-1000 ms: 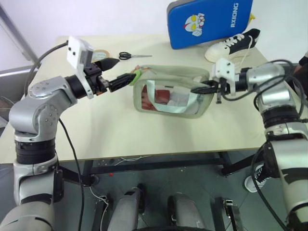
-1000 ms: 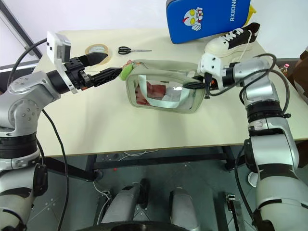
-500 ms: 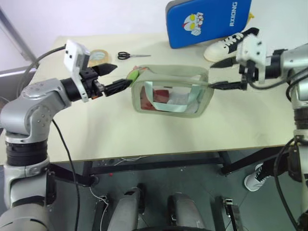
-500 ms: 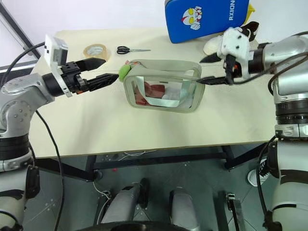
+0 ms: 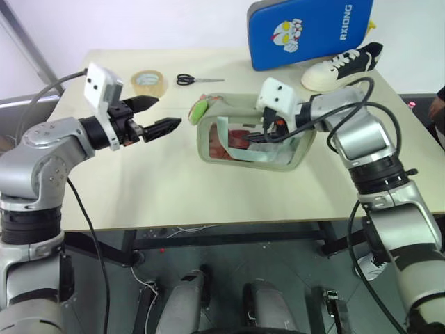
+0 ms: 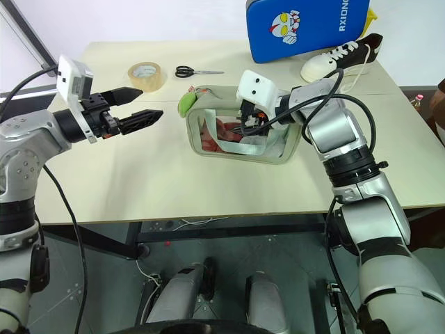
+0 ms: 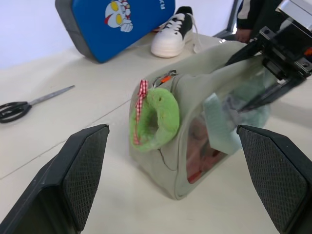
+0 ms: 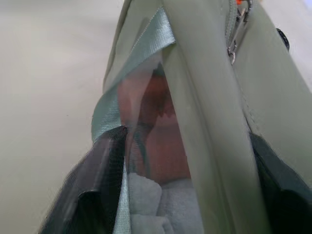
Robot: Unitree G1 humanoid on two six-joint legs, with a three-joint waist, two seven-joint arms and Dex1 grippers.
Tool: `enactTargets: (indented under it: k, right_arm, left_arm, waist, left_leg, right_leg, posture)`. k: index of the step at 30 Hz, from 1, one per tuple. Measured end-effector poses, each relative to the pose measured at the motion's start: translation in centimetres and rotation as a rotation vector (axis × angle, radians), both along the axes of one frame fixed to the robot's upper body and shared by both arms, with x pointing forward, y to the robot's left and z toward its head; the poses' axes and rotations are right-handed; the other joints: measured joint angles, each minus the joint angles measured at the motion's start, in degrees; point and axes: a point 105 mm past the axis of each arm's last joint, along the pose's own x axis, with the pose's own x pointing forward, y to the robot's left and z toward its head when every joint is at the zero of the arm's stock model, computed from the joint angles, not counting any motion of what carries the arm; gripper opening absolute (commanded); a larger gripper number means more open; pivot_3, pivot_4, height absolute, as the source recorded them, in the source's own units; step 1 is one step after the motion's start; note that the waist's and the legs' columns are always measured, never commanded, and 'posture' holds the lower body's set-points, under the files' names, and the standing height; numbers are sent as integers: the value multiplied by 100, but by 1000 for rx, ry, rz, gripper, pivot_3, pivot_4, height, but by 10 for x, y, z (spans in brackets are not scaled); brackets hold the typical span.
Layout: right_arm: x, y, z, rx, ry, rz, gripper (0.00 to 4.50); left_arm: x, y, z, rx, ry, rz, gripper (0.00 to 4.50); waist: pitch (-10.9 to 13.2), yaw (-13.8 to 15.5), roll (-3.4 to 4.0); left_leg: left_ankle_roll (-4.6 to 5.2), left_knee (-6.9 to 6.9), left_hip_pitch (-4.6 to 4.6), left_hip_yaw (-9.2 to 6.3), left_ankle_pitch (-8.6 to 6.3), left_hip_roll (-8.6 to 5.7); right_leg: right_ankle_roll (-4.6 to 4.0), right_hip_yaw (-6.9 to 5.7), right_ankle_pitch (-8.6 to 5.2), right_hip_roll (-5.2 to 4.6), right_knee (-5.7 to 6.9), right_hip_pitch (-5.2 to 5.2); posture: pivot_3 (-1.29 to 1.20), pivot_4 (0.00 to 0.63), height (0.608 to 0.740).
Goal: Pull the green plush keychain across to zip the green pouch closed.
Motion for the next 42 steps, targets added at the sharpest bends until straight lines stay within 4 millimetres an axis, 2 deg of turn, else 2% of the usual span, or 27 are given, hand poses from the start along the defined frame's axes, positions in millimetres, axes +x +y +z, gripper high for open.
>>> enactTargets:
  k: [2,3,6,10,12,16,20,23,26,28,32,35,38,42]
  right_arm:
    - [1,2,3,0,-17,16,187]
    - [1,1,4,-3,-25,22,25]
    - [7,2,7,-24,-97,57,25]
    - [20,4,25,-51,-252,106,25]
    - [21,9,27,-47,-284,130,25]
    - [21,25,15,-24,-272,164,25]
    - [21,30,0,-10,-227,163,25]
    - [20,31,2,14,-172,128,1019]
    - [22,29,7,41,-141,75,2425]
    - [21,27,11,45,-143,60,2425]
    - [10,12,36,21,-200,60,2425]
    - [0,-18,53,-30,-242,33,2425]
    - [-7,-46,47,-92,-211,3,2425]
    - [-8,-58,26,-119,-147,-10,2425]
  left_arm:
    - [-1,4,-2,-1,12,13,4500]
    - [-1,6,-1,-3,12,19,4500]
    - [-2,13,3,13,3,39,4500]
    - [-2,23,8,18,-8,71,4500]
    - [-3,25,9,16,-12,76,4500]
    - [-2,25,9,15,-14,77,4500]
    - [-4,24,3,17,1,78,4500]
    - [-4,24,3,16,0,75,4500]
    - [-3,24,3,17,-3,73,4500]
    - [-2,24,4,16,-9,75,4500]
    - [0,24,2,13,-1,72,4500]
    - [1,25,1,12,-3,66,4500]
    - [2,26,-1,18,-3,68,4500]
    - [3,23,-3,21,-2,60,4500]
  waist:
    - [0,-44,0]
    - [0,-56,0]
    - [0,-71,0]
    - [1,-84,0]
    - [1,-81,0]
    - [2,-71,0]
    - [2,-50,0]
    - [2,-56,0]
    - [2,-57,0]
    - [2,-57,0]
    - [2,-41,0]
    - [1,-38,0]
    - [1,-52,-1]
    - [1,-97,0]
  left_leg:
    - [0,-2,0,0,0,1]
    - [0,-3,0,0,0,2]
    - [-2,-2,1,0,1,2]
    - [-3,-5,2,0,2,2]
    - [-4,-7,2,0,3,3]
    - [-8,-6,3,0,6,4]
    - [-9,-5,3,0,6,4]
    - [-10,-5,5,0,6,4]
    - [-10,-6,5,-1,6,4]
    - [-10,-7,5,0,6,4]
    - [-9,-9,3,0,6,4]
    - [-8,-8,4,0,5,4]
    - [-6,-9,5,0,3,4]
    - [-4,-12,4,0,2,6]
  right_leg:
    - [1,-1,0,3,2,-1]
    - [1,-1,1,5,3,-1]
    - [2,-1,1,7,4,0]
    - [3,-2,1,11,4,-1]
    - [3,-2,1,12,4,0]
    - [3,-2,1,14,11,0]
    - [3,-2,1,14,11,-1]
    - [3,-3,1,14,13,-1]
    - [3,-2,0,14,13,-3]
    - [2,-2,0,13,13,-4]
    - [2,-2,0,10,11,-6]
    - [2,-2,0,8,8,-4]
    - [-1,-1,-1,6,6,-2]
    - [-1,3,-2,5,6,-4]
  posture:
    - [0,150,740]
    - [0,150,740]
    - [0,150,740]
    - [0,150,740]
    - [0,150,740]
    - [0,150,740]
    - [0,150,740]
    - [0,150,740]
    - [0,150,740]
    - [0,150,740]
    - [0,150,740]
    - [0,150,740]
    - [0,150,740]
    - [0,150,740]
